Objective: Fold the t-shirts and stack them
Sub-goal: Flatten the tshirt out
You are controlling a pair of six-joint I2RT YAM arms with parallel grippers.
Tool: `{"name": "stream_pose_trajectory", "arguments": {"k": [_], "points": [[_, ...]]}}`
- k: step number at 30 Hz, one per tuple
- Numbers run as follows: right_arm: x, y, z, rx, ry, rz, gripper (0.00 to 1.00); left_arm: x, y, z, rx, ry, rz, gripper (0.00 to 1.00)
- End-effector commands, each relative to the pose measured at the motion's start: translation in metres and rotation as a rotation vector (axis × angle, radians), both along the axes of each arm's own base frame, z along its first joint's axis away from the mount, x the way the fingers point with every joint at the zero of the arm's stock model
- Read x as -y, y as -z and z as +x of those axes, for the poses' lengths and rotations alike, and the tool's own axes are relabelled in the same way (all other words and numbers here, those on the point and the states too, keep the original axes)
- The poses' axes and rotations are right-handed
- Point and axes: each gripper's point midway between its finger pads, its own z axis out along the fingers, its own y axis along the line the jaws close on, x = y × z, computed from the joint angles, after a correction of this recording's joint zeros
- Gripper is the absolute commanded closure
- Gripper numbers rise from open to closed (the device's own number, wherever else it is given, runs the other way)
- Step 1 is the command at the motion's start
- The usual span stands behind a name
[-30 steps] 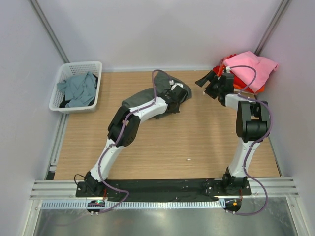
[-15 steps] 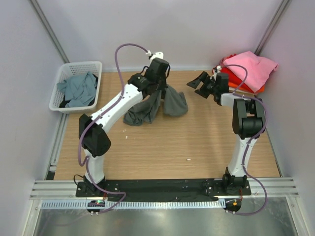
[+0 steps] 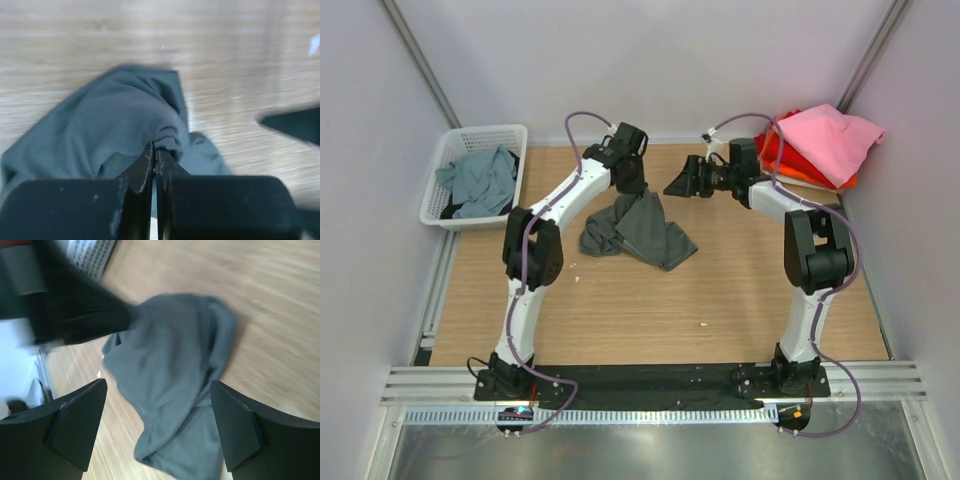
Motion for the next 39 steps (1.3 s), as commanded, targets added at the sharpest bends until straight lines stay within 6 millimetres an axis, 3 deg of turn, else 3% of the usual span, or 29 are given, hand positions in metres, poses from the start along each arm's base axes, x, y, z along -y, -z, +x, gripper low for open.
{"name": "stream_pose_trajectory", "arguments": {"k": [1,2,4,6,7,8,10,11,12,15,16,21,23,31,39], "points": [[-0.049,-0.051,-0.049,0.261,-0.258,-0.181,0.10,0.010,0.040,-0.010,-0.149,0.068,-0.073,1.00],[-0.051,-0.039,-0.053,0.247,-0.264,-0.250,0.09,0.008,0.046,-0.010,-0.160,0.067,-0.068,1.00],[-0.059,-0.040,-0.053,0.254,-0.264,-0.262,0.09,0.000,0.068,-0.011,-0.183,0.052,-0.066,1.00],[-0.061,-0.038,-0.049,0.240,-0.252,-0.252,0.07,-0.003,0.069,-0.011,-0.181,0.052,-0.130,1.00],[-0.065,-0.041,-0.048,0.240,-0.250,-0.246,0.07,-0.003,0.085,-0.013,-0.179,0.046,-0.170,0.99],[-0.071,-0.037,-0.053,0.221,-0.269,-0.254,0.07,-0.002,0.080,-0.012,-0.158,0.052,-0.208,0.99],[-0.080,-0.034,-0.048,0.234,-0.229,-0.333,0.07,-0.003,0.094,-0.014,-0.155,0.066,-0.271,0.98],[-0.097,-0.027,-0.065,0.221,-0.263,-0.375,0.07,-0.004,0.095,-0.014,-0.161,0.067,-0.286,0.98],[-0.096,-0.016,-0.060,0.221,-0.215,-0.461,0.08,-0.008,0.104,-0.013,-0.184,0.059,-0.294,0.98],[-0.116,0.002,-0.074,0.220,-0.202,-0.591,0.10,0.000,0.111,-0.014,-0.229,0.087,-0.359,0.98],[-0.114,0.004,-0.069,0.234,-0.149,-0.654,0.11,0.002,0.112,-0.014,-0.229,0.097,-0.373,0.98],[-0.136,0.008,-0.088,0.266,-0.118,-0.741,0.19,0.004,0.119,-0.017,-0.274,0.107,-0.476,0.99],[-0.140,0.012,-0.083,0.265,-0.049,-0.777,0.24,0.001,0.121,-0.017,-0.283,0.099,-0.482,1.00],[-0.125,0.027,-0.060,0.247,0.124,-0.918,0.36,-0.006,0.120,-0.019,-0.289,0.095,-0.538,1.00],[-0.114,0.045,-0.059,0.228,0.200,-0.937,0.45,-0.005,0.120,-0.020,-0.305,0.095,-0.601,1.00]]}}
